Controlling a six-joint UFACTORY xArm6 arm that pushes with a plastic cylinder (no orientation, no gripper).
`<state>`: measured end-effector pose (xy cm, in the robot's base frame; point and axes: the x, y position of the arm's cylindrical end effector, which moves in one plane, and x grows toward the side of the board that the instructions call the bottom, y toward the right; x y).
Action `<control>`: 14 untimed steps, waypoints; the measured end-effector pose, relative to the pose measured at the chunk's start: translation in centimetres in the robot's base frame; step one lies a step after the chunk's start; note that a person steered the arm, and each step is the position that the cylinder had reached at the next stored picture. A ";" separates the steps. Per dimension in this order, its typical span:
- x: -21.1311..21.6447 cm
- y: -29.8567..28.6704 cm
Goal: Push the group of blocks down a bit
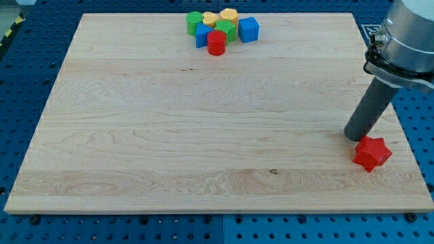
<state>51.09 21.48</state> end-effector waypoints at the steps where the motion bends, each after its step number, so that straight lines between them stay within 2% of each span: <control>1: 1.5 1.1; 3: 2.7 3.0; 4: -0.6 1.9; 7: -23.6 -4.4; 8: -24.9 -4.9; 10: -29.9 -9.5; 12: -31.8 -14.4; 14: -31.9 -19.6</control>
<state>19.24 1.90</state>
